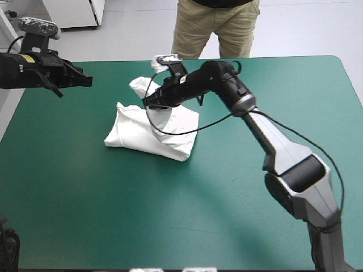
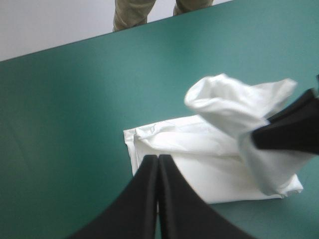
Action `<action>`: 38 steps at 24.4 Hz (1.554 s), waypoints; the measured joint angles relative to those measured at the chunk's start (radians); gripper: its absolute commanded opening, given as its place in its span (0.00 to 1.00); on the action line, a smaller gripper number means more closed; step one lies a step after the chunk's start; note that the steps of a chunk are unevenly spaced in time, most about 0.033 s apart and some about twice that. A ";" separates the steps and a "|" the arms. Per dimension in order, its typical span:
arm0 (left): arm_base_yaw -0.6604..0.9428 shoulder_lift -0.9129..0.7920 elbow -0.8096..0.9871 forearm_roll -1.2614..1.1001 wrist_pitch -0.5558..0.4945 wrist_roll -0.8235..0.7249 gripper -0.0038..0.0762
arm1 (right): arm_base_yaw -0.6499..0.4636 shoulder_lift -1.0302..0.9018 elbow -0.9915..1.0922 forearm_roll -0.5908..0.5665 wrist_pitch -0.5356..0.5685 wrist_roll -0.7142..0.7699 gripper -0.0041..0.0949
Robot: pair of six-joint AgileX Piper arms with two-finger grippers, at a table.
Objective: Fold the cloth
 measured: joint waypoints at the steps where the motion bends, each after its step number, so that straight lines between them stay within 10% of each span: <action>1: 0.000 -0.013 -0.001 -0.001 0.000 -0.001 0.04 | 0.015 0.037 -0.050 -0.026 0.015 0.020 0.03; 5: 0.000 -0.046 -0.001 -0.004 0.000 -0.003 0.04 | 0.077 0.308 -0.365 -0.104 0.087 0.118 0.06; 13: 0.000 -0.046 -0.001 -0.006 0.000 -0.003 0.04 | 0.084 0.419 -0.439 0.151 0.058 -0.087 0.67; 18: 0.000 -0.046 -0.001 -0.006 0.000 -0.003 0.04 | 0.093 0.419 -0.465 0.252 0.058 -0.157 0.62; 31: 0.000 -0.046 -0.001 -0.003 0.001 -0.014 0.04 | 0.072 0.290 -0.583 -0.161 0.231 0.112 0.44; 38: 0.000 -0.046 -0.001 -0.002 0.001 -0.018 0.04 | 0.038 -0.022 -0.094 -0.307 0.230 0.095 0.44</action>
